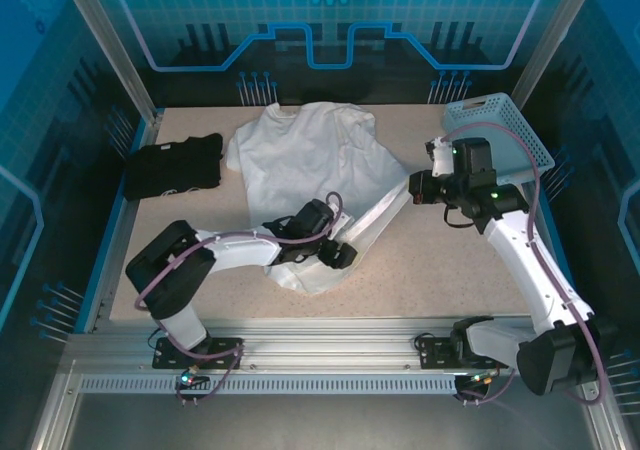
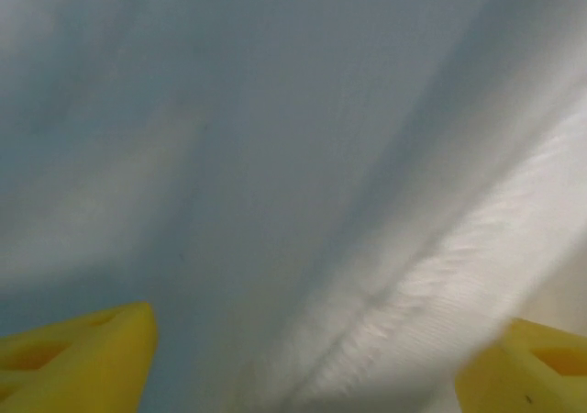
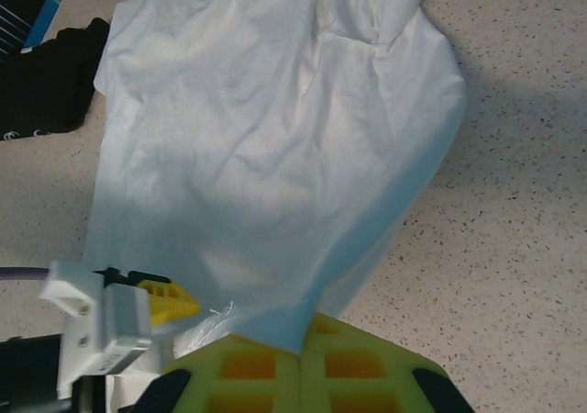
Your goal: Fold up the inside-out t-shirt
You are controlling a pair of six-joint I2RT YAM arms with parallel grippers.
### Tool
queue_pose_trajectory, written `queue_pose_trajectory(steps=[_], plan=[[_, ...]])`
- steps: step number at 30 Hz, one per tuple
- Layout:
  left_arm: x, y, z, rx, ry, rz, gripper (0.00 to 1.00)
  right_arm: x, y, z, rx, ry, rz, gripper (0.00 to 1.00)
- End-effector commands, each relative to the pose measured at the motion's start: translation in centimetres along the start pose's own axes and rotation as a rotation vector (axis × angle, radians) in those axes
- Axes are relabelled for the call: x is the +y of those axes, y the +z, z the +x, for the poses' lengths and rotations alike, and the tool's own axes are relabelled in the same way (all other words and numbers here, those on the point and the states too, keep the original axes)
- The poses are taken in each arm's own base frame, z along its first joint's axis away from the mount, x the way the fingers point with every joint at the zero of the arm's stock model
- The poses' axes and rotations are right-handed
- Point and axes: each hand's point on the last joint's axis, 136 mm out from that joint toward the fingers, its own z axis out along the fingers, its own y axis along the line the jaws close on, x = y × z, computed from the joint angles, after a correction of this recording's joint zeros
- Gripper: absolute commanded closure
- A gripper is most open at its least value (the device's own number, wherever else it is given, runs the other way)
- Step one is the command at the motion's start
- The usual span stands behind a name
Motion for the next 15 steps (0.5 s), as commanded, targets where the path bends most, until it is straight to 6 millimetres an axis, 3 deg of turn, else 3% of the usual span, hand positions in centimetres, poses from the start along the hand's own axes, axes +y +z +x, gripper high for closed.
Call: queue_pose_trajectory(steps=[1, 4, 15], plan=[[0.1, 0.6, -1.2, -0.028, 0.059, -0.008, 0.25, -0.6, -1.5, -0.8, -0.027, -0.009, 0.036, 1.0], [1.0, 0.4, -1.4, -0.038, 0.023, -0.021, 0.4, -1.3, -1.6, -0.6, -0.021, -0.01, 0.061, 1.0], [1.8, -0.2, -2.3, -0.066, -0.027, 0.005, 0.79, -3.1, -0.6, 0.1, 0.003, -0.008, 0.123, 1.0]])
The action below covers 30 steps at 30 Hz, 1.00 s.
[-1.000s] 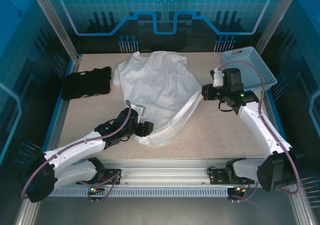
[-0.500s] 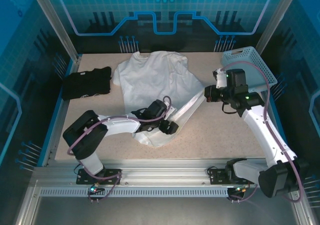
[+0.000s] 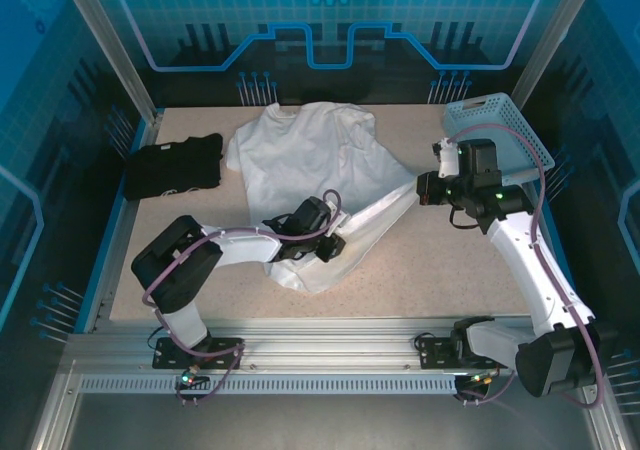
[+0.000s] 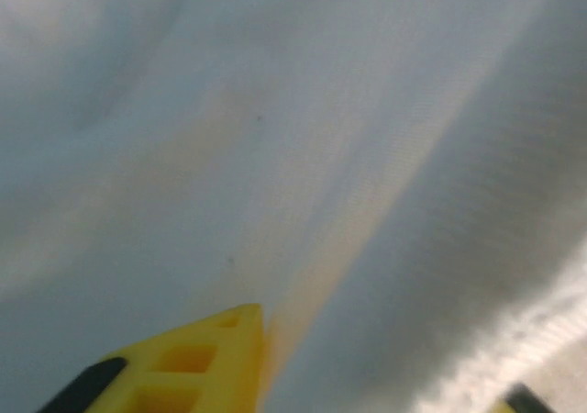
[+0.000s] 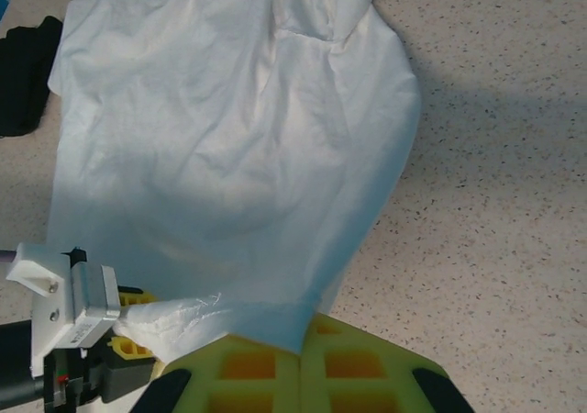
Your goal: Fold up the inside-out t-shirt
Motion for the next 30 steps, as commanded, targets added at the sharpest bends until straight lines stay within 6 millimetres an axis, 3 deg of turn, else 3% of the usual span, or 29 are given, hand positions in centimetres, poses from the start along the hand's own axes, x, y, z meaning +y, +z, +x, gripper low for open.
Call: queue_pose_trajectory(steps=[1, 3, 7, 8, 11, 13, 15, 19, 21, 27, 30], plan=[[-0.2, -1.0, -2.3, -0.055, -0.013, 0.042, 0.84, -1.5, 0.2, 0.1, 0.003, -0.007, 0.061, 1.0], [-0.5, -1.8, -3.6, -0.08, -0.02, 0.057, 1.0, -3.2, 1.0, 0.4, 0.016, 0.0, 0.133, 1.0], [-3.3, -6.3, -9.2, -0.206, -0.041, 0.158, 1.0, -7.2, 2.9, -0.4, 0.075, 0.076, 0.272, 1.0], [-4.0, -7.6, -10.6, -0.238, -0.049, 0.188, 1.0, -8.0, 3.0, -1.0, 0.075, 0.091, 0.297, 0.95], [-5.5, -11.3, -14.3, -0.321, -0.092, 0.239, 1.0, -8.2, 1.6, -4.2, 0.0, 0.057, 0.351, 0.62], [-5.6, -12.9, -15.6, -0.335, -0.11, 0.222, 1.0, -5.5, 0.5, -5.4, -0.091, -0.047, 0.291, 0.46], [-5.3, -13.9, -16.2, -0.333, -0.116, 0.191, 1.0, -1.6, 0.1, -4.8, -0.151, -0.151, 0.164, 0.4], [-4.9, -15.9, -17.1, -0.354, -0.107, 0.148, 1.0, 6.8, 0.8, 0.3, -0.23, -0.331, -0.113, 0.35], [-4.8, -16.6, -17.5, -0.357, -0.113, 0.144, 1.0, 9.6, 1.8, 3.8, -0.25, -0.417, -0.184, 0.35], [-5.1, -18.6, -18.1, -0.342, -0.114, 0.147, 1.0, 14.6, 6.5, 9.3, -0.311, -0.62, -0.266, 0.44], [-5.5, -19.5, -18.1, -0.33, -0.103, 0.162, 1.0, 15.9, 9.6, 10.4, -0.325, -0.717, -0.219, 0.49]])
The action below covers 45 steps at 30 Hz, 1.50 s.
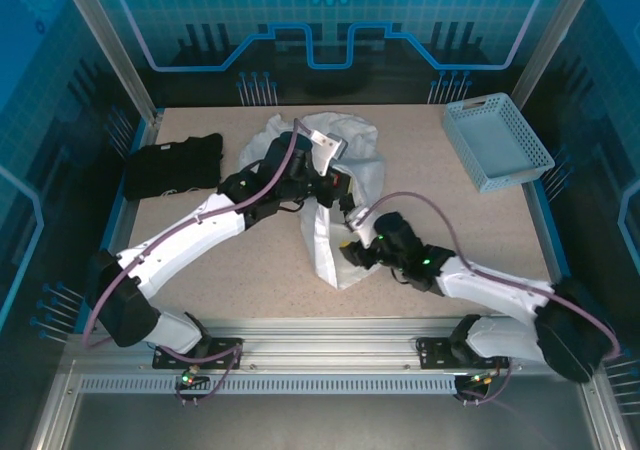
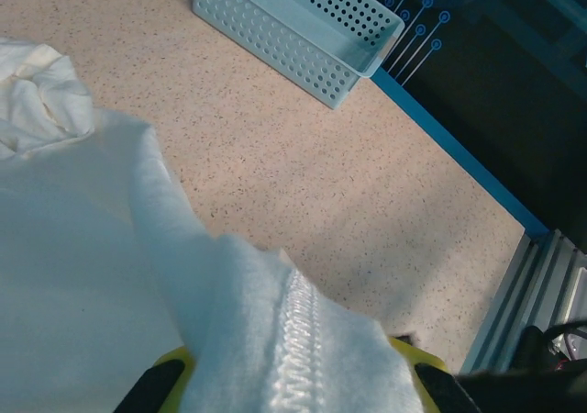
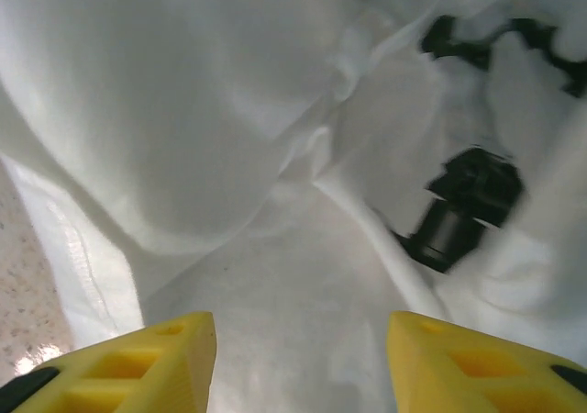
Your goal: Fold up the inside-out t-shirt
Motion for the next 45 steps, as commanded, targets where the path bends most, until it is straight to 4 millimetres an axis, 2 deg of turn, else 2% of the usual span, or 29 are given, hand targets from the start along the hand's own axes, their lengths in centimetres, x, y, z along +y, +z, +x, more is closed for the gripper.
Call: queue_pose_trajectory(steps=[1, 7, 13, 17, 18, 22, 24, 26, 29, 36, 39, 42, 44, 45], plan=[[-1.2, -2.5, -1.4, -0.014, -0.001, 0.024, 1.0, -0.7, 2.2, -4.5, -0.188, -0.099, 0.114, 0.49], [-2.1, -4.0, -1.4, -0.01, 0.012, 0.062, 1.0, -3.8, 7.0, -3.8, -0.135, -0.127, 0.236, 0.5], [-3.4, -5.0, -1.3, -0.009, 0.036, 0.129, 1.0, -6.1, 9.6, -3.6, -0.09, -0.097, 0.267, 0.5], [-5.5, -6.0, -3.1, -0.055, 0.038, 0.218, 1.0, -6.7, 11.2, -3.7, -0.012, -0.122, 0.332, 0.47], [-6.1, -6.5, -3.9, -0.076, 0.041, 0.239, 1.0, -7.1, 11.6, -4.4, 0.0, -0.104, 0.356, 0.45], [-8.7, -8.3, -6.2, -0.129, 0.056, 0.343, 1.0, -8.9, 12.8, -4.5, 0.073, -0.052, 0.429, 0.41], [-9.8, -9.1, -6.8, -0.139, 0.069, 0.392, 1.0, -9.5, 13.6, -4.1, 0.136, -0.023, 0.442, 0.39], [-10.3, -9.7, -7.4, -0.152, 0.079, 0.406, 1.0, -9.9, 14.4, -3.8, 0.181, -0.009, 0.448, 0.32], [-11.0, -10.8, -8.3, -0.178, 0.097, 0.422, 1.0, -10.4, 15.3, -3.1, 0.25, 0.001, 0.462, 0.29], [-13.0, -14.0, -10.8, -0.253, 0.141, 0.472, 1.0, -11.9, 16.4, -0.5, 0.432, 0.085, 0.444, 0.16], [-13.2, -15.5, -12.0, -0.304, 0.174, 0.446, 1.0, -11.9, 16.6, 0.3, 0.494, 0.087, 0.428, 0.12], [-12.3, -16.8, -13.3, -0.375, 0.193, 0.359, 1.0, -11.7, 16.8, 2.2, 0.57, 0.111, 0.395, 0.12], [-11.1, -17.5, -14.1, -0.43, 0.19, 0.277, 1.0, -11.5, 16.9, 3.6, 0.612, 0.145, 0.36, 0.17], [-10.3, -18.0, -14.5, -0.458, 0.182, 0.231, 1.0, -11.3, 17.0, 4.3, 0.63, 0.166, 0.337, 0.24]])
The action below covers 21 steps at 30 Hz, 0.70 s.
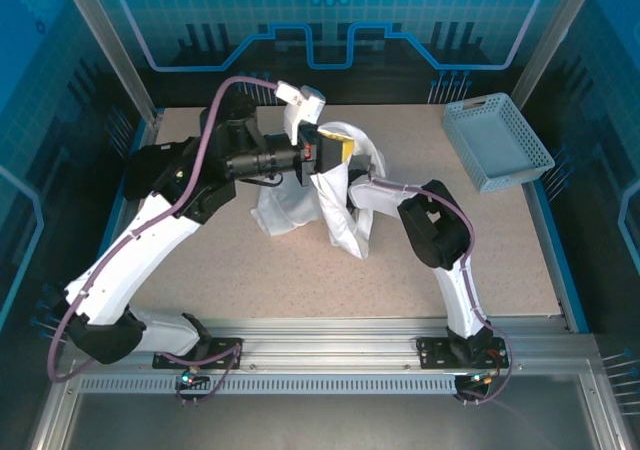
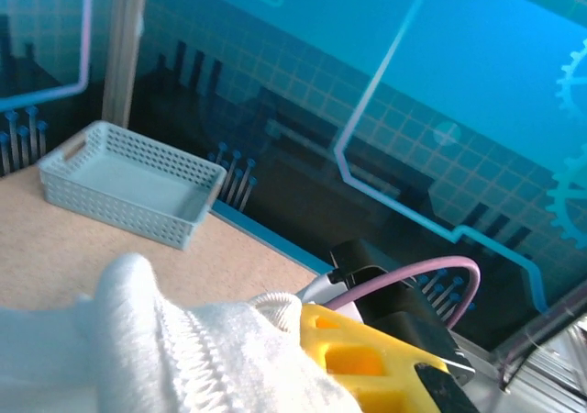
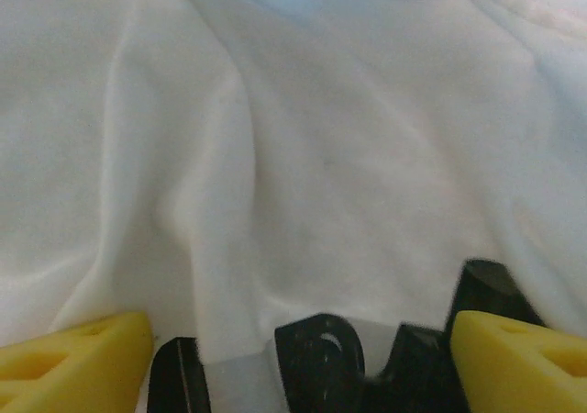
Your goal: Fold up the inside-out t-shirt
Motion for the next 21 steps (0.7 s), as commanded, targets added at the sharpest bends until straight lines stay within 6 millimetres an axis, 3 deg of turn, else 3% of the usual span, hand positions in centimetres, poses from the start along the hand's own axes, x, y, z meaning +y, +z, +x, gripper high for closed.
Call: queue_pose_trajectory(steps=[1, 3, 6, 8, 13, 17, 21], plan=[[0.3, -3.7, -4.4, -0.174, 0.092, -0.133, 1.0, 0.7, 2.2, 5.4, 0.203, 0.018, -0.083, 0.32], [2.2, -4.9, -4.8, -0.223, 0.087, -0.237, 1.0, 0.8, 2.3, 5.9, 0.219, 0.032, -0.125, 0.59], [5.9, -6.5, -4.6, -0.269, 0.061, -0.413, 1.0, 1.2, 1.3, 5.1, 0.196, 0.02, -0.188, 0.86], [8.9, -7.6, -4.1, -0.281, 0.03, -0.528, 1.0, 1.3, -0.3, 3.6, 0.148, 0.011, -0.228, 0.98], [17.8, -10.4, -1.5, -0.248, -0.123, -0.791, 1.0, 2.0, -6.1, 0.4, 0.001, -0.007, -0.357, 1.0], [23.0, -12.2, 0.6, -0.218, -0.207, -0.935, 1.0, 4.1, -10.1, 0.8, -0.08, -0.065, -0.481, 1.0], [27.1, -13.7, 2.3, -0.225, -0.283, -1.021, 1.0, 6.4, -12.4, 1.9, -0.126, -0.097, -0.55, 1.0]])
